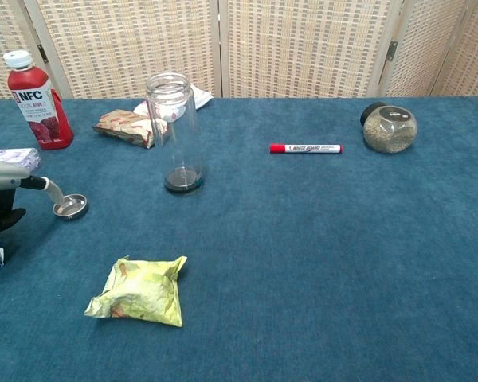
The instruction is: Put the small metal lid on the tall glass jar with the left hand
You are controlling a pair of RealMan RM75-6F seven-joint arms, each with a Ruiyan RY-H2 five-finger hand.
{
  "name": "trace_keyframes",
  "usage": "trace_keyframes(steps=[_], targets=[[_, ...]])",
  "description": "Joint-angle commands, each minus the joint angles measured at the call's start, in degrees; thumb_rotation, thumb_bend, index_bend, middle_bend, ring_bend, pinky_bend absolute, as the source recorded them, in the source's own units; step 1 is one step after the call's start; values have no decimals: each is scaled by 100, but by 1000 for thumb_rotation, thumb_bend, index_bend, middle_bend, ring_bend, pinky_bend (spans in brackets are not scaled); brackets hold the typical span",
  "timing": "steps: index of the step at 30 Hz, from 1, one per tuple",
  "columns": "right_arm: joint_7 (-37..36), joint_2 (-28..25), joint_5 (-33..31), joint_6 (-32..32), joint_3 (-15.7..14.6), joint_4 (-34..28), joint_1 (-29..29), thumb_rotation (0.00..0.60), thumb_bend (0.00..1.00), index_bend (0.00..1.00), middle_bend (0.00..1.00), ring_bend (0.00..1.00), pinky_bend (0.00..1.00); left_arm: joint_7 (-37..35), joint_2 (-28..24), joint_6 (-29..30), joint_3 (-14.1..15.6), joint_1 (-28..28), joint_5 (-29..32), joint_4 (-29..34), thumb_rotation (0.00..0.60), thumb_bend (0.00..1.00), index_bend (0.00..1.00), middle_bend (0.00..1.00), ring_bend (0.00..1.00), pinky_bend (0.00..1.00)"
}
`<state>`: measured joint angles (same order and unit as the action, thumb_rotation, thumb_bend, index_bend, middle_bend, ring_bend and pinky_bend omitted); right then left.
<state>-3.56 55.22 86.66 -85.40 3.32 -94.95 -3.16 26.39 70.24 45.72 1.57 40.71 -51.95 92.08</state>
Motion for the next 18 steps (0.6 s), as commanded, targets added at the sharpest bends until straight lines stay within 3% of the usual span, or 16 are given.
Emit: trace_keyframes(steps=[1, 5, 9, 13, 18], targets=[[-3, -1, -5, -5, -2, 2, 8, 600, 421, 49, 146, 25, 126, -88, -78, 102, -28, -25, -41, 156, 600, 683, 207, 1000, 979, 1000], [-12, -3, -11, 5, -12, 7, 16, 600, 421, 49, 147, 26, 126, -467, -50, 432, -152, -184, -488, 192, 600, 677, 297, 985, 958, 1000], [-24, -2, 0, -19, -17, 11, 31, 600, 421, 49, 146, 25, 126, -1091, 229, 903, -312, -383, -1224, -178, 600, 662, 350, 977, 950, 1000], [-37, -7, -2, -39, -23, 16, 52, 600, 420, 49, 146, 26, 126, -1585, 557, 1096, -365, -447, -1752, -699, 600, 513, 372, 967, 938, 1000], [-50, -9, 4, -60, -28, 25, 70, 600, 421, 49, 147, 25, 126, -1789, 828, 972, -380, -388, -1968, -1151, 600, 334, 401, 964, 936, 1000]])
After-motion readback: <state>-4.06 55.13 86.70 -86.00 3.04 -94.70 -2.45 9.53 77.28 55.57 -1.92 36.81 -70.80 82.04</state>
